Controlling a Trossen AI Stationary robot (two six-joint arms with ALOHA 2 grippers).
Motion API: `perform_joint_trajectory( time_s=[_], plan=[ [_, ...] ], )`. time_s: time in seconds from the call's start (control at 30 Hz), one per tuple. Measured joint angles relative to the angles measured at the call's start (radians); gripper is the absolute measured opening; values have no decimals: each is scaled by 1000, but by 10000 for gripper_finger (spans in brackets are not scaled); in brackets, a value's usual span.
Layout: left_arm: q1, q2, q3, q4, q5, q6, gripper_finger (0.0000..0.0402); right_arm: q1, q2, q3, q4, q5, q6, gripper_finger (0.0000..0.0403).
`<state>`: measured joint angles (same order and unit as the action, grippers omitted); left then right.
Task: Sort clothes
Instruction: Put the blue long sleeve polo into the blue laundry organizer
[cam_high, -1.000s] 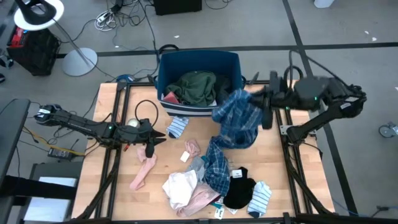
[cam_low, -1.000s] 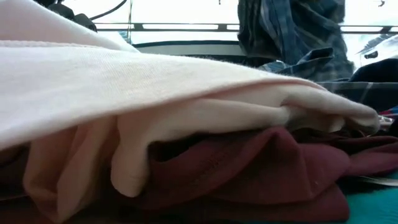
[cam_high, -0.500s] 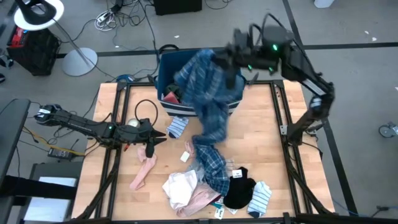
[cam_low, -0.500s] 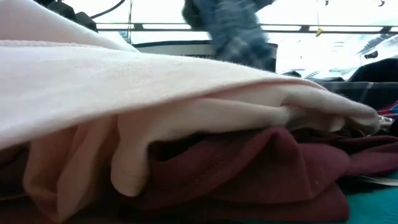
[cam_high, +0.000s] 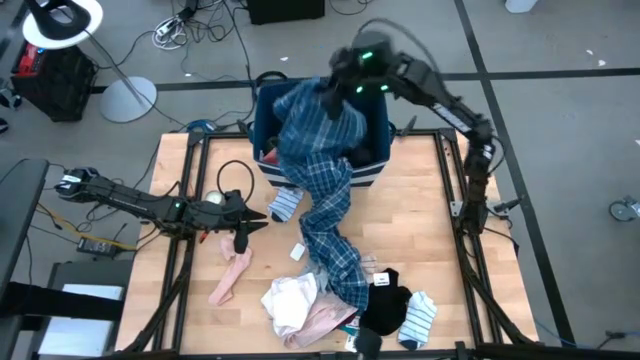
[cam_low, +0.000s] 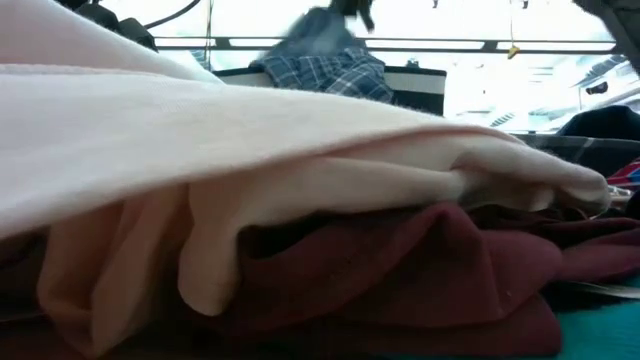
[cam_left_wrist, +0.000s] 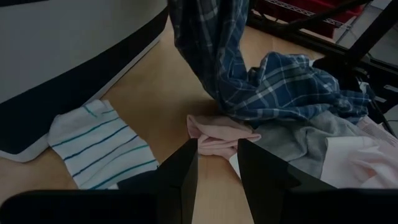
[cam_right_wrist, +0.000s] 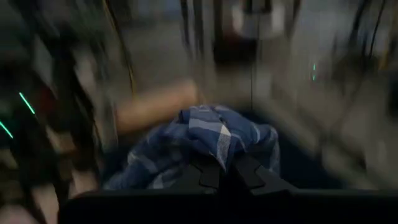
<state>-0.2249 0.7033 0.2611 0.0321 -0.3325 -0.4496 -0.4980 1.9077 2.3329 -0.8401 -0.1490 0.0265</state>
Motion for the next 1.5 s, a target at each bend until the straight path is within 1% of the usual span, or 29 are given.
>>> perform_joint_trajectory(
  time_s=[0.13, 0.23, 0.37, 0.5, 0.6, 0.7, 0.87, 1.03, 1.27, 1.37, 1.5],
  plan=[
    [0, 0, 0, 0, -6, 0, 119, -4, 107, -1, -224, 19, -2, 0],
    [0, 0, 0, 0, -10, 0, 119, -2, 206, -1, -323, 40, -1, 1],
    [0, 0, 0, 0, -10, 0, 119, -1, 324, -1, -365, 35, 0, 5],
    [0, 0, 0, -1, -10, 0, 119, -2, 409, -1, -369, -40, 1, 18],
    [0, 0, 0, -1, -10, 0, 119, -2, 441, 1, -361, -97, -2, 42],
    [0, 0, 0, -1, -10, 0, 119, -9, 443, 1, -358, -122, 1, 76],
    [0, 0, 0, -2, -9, 0, 119, -21, 385, -1, -352, -109, 6, 133],
    [0, 0, 0, -1, -9, 0, 119, -44, 255, -1, -353, -108, 6, 164],
    [0, 0, 0, -1, -7, 0, 119, -34, 52, -1, -369, -96, 5, 168],
    [0, 0, 0, -1, -6, 0, 119, 10, -25, -1, -428, -45, 7, 167],
    [0, 0, 0, -2, -6, 0, 119, 113, -117, -1, -531, 49, 35, 166]
  ],
)
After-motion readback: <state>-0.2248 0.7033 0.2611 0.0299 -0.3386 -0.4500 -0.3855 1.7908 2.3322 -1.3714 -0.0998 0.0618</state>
